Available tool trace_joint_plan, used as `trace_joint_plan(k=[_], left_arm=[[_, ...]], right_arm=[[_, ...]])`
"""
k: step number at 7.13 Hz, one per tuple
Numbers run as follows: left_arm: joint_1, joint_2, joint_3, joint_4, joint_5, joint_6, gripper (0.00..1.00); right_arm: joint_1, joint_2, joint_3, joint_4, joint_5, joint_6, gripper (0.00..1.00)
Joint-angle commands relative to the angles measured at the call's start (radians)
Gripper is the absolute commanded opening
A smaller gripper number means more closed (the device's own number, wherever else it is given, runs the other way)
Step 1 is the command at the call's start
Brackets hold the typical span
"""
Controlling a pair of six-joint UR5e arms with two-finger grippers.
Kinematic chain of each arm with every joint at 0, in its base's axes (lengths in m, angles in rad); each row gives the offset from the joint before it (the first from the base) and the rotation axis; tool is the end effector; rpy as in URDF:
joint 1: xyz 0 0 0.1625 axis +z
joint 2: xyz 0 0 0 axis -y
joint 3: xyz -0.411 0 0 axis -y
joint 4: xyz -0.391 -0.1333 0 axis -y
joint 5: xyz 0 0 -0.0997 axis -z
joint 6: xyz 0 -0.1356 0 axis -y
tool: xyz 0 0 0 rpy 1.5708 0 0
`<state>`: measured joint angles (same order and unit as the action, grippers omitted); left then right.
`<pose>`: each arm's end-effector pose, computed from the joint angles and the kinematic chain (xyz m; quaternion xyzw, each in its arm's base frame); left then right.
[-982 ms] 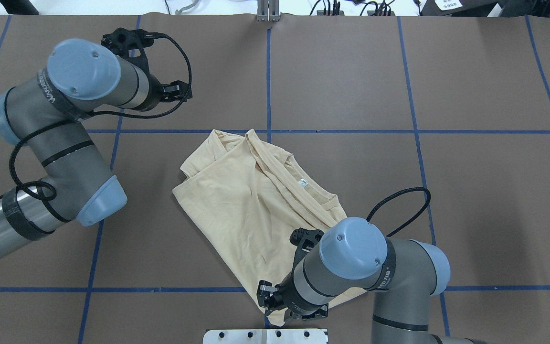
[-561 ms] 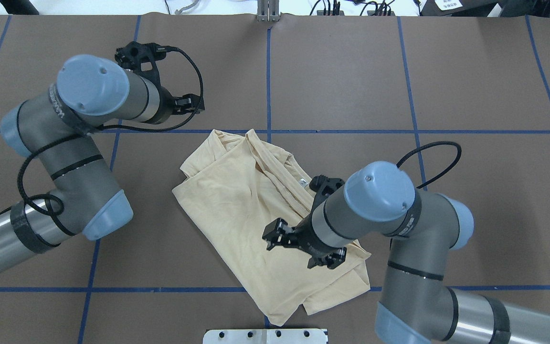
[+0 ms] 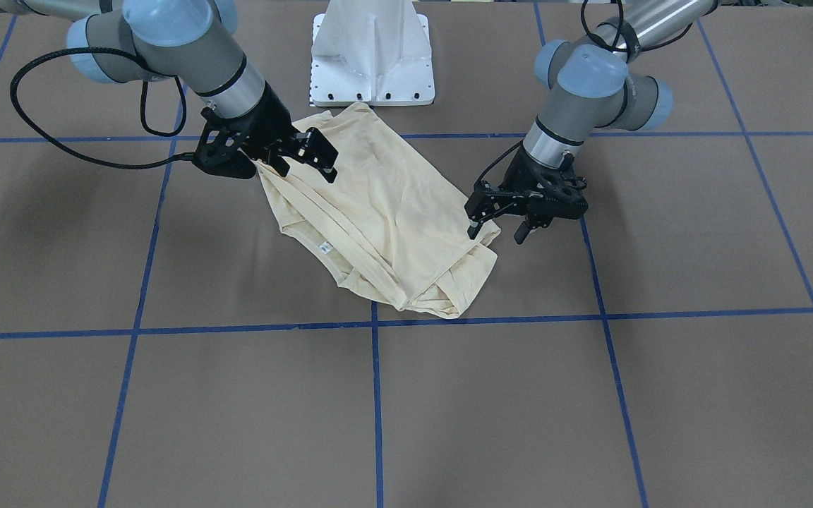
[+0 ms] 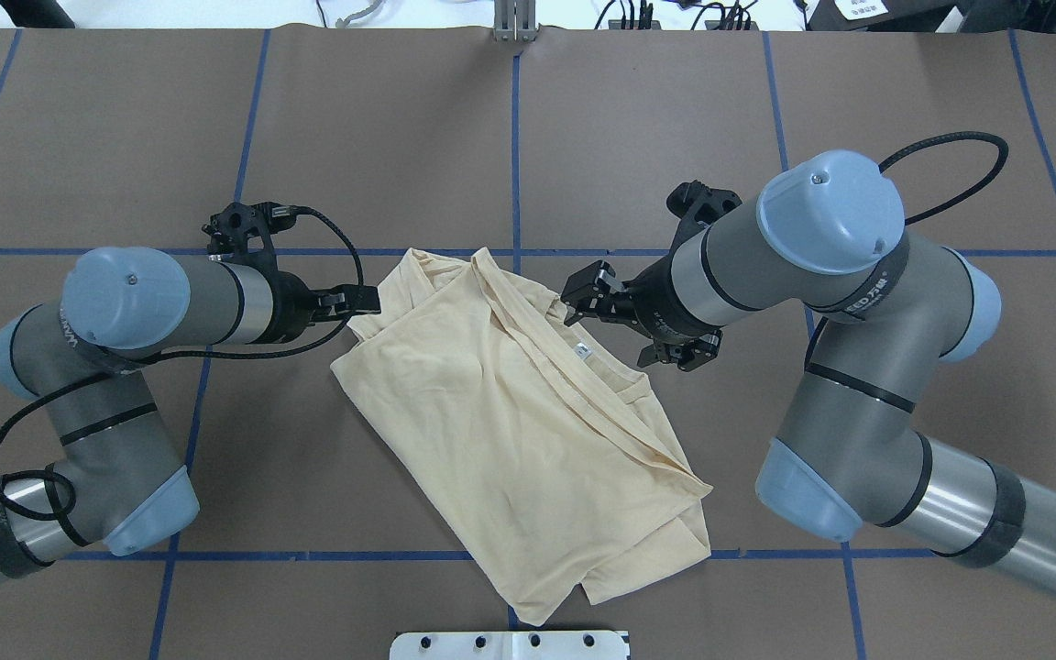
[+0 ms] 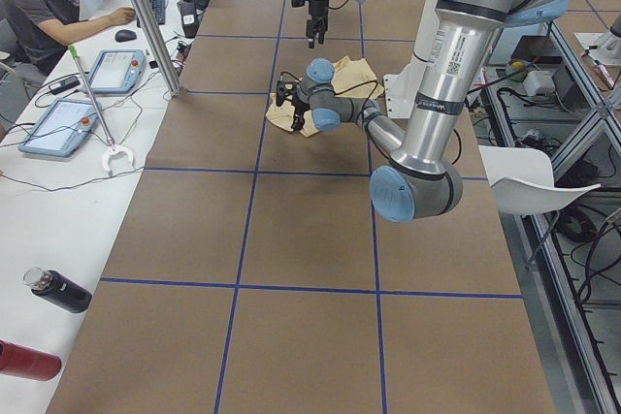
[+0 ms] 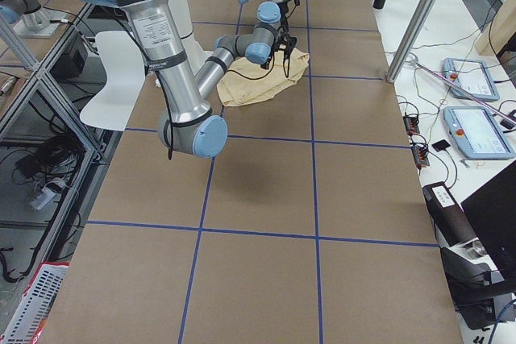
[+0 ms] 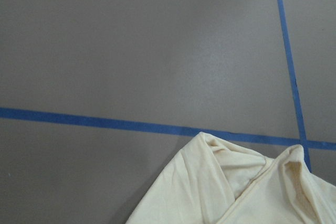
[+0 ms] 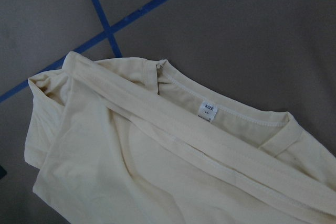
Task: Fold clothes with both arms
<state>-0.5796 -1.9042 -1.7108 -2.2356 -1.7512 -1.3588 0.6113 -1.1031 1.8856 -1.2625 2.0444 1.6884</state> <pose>0.4803 -0.4447 0.3380 0.1369 0.5245 -0.1056 0.8337 -0.4631 -0.4119 0.2210 -0.0713 -0.5380 0.1825 0.8199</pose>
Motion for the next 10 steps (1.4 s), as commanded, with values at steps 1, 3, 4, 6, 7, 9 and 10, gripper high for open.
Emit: trace_joint_plan(k=[1,3,4,6,7,9,10], left_arm=[[0.042,0.007,0.025,-0.001,-0.004,-0.003,0.99],[0.064,0.007,0.043,0.002,-0.002,-0.005,0.99],[0.064,0.01,0.043,0.002,-0.004,-0.005,0.99],[0.075,0.01,0.043,0.004,-0.004,-0.006,0.97],[0.078,0.01,0.042,0.004,-0.004,-0.006,0.93],[0.083,0.01,0.043,0.004,-0.004,-0.006,0.89],[0.083,0.01,0.043,0.004,-0.004,-0.006,0.88]], right_arm=[[0.034,0.0,0.0,0.0,-0.009,-0.012,1.0],[0.035,0.0,0.0,0.0,-0.026,-0.018,1.0],[0.035,0.002,0.0,0.0,-0.026,-0.018,1.0],[0.047,0.003,-0.002,-0.002,-0.026,-0.025,1.0],[0.054,0.002,-0.002,-0.005,-0.024,-0.039,1.0],[0.059,0.002,-0.002,-0.006,-0.023,-0.042,1.0],[0.059,0.002,-0.002,-0.006,-0.023,-0.041,1.0]])
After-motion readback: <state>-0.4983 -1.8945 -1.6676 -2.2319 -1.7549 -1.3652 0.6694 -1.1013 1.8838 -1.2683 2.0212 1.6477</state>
